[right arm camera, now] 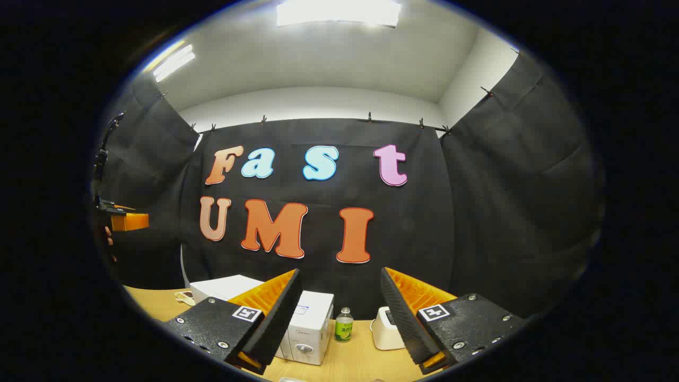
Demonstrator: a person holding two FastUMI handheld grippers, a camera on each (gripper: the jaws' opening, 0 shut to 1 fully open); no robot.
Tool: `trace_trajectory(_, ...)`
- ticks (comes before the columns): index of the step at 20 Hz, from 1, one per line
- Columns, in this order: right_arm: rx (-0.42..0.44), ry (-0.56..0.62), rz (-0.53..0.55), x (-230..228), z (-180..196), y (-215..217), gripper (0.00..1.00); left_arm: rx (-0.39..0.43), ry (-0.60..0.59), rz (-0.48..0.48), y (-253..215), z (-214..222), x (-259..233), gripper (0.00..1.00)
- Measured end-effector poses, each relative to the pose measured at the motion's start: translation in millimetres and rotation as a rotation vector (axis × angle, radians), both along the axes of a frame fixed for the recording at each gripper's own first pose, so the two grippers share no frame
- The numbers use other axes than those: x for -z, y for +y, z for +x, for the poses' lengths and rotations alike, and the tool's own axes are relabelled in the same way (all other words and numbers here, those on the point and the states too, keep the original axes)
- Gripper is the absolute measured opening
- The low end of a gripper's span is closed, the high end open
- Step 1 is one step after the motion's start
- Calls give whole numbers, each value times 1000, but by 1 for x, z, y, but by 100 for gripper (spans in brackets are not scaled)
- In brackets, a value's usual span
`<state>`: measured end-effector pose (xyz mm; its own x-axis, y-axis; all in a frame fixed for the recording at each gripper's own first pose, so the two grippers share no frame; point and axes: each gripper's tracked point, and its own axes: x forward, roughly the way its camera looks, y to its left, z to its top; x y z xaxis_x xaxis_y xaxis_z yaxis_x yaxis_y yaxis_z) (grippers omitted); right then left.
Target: Open the microwave oven with the left hand, put the food in, and close the microwave oven.
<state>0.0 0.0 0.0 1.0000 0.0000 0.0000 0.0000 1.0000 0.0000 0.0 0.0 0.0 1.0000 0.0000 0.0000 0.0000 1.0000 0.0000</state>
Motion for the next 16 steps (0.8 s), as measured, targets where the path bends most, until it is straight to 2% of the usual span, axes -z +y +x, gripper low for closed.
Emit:
trace_trajectory(1,-1,2,-4,1,2,0,92,15,3,-5,-5,1,0,88)
trace_trajectory(2,-2,6,-12,4,4,1,92,25,5,-13,-7,3,2,91)
trace_trajectory(4,-3,13,-22,8,5,4,92,37,22,-14,-12,5,7,88)
trace_trajectory(5,-7,13,-23,8,6,6,92,47,31,-18,-15,7,8,91)
trace_trajectory(7,-9,21,-25,8,8,7,92,64,46,-15,-21,10,14,91)
trace_trajectory(9,-17,25,-24,5,13,10,92,68,54,-18,-21,11,16,84)
trace_trajectory(10,-18,26,-24,5,13,10,92,70,55,-21,-22,12,16,91)
trace_trajectory(11,-21,24,-26,3,14,11,92,72,58,-25,-22,12,18,88)
trace_trajectory(16,-26,40,-23,6,17,11,92,92,85,-13,-26,12,29,88)
